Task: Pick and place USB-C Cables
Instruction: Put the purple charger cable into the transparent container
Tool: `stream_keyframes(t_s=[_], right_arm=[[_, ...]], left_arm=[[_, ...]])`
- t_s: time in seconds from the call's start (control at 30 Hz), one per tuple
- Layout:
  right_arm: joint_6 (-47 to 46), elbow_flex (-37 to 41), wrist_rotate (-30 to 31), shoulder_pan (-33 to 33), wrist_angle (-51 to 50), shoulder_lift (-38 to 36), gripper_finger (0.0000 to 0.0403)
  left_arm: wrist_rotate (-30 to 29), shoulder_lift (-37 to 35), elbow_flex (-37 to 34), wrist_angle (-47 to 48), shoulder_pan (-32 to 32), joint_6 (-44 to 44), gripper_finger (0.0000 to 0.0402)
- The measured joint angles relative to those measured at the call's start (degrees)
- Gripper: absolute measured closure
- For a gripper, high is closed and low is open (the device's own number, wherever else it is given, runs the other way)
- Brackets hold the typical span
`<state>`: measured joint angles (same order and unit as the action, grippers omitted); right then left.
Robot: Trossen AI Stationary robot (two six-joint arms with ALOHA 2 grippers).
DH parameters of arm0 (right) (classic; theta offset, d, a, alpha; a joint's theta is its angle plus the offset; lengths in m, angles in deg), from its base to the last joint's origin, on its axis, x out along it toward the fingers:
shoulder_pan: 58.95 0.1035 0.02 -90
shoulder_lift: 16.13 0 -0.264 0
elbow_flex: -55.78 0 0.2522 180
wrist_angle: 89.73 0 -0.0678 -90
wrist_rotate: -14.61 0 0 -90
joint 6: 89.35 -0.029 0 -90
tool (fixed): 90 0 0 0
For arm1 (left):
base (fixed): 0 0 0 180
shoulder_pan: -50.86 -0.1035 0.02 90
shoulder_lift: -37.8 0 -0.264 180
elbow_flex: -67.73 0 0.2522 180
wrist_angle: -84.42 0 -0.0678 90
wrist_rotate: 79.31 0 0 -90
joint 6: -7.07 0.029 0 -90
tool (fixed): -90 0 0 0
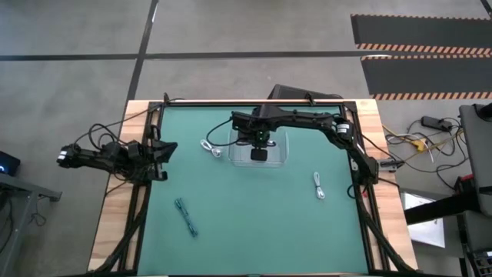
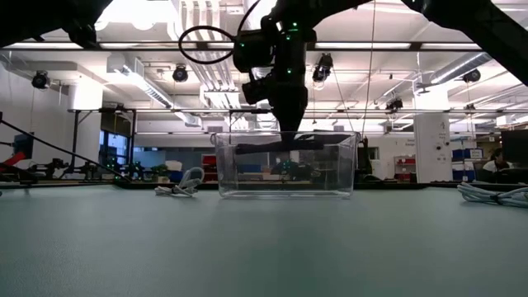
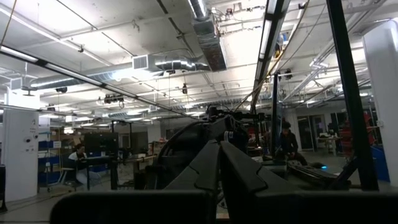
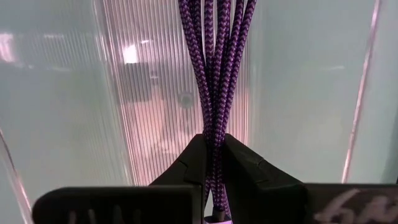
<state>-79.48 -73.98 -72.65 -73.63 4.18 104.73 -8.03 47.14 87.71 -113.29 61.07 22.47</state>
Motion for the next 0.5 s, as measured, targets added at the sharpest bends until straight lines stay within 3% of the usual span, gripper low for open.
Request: stream_keyframes(t_s=[0.5], right_arm=[[0.7,5.61,-0.22,0.0,3.53,-0.5,0.038]], left_arm=[[0.0,0.0,0.0,0.44,-0.02,0.0,0.0402]])
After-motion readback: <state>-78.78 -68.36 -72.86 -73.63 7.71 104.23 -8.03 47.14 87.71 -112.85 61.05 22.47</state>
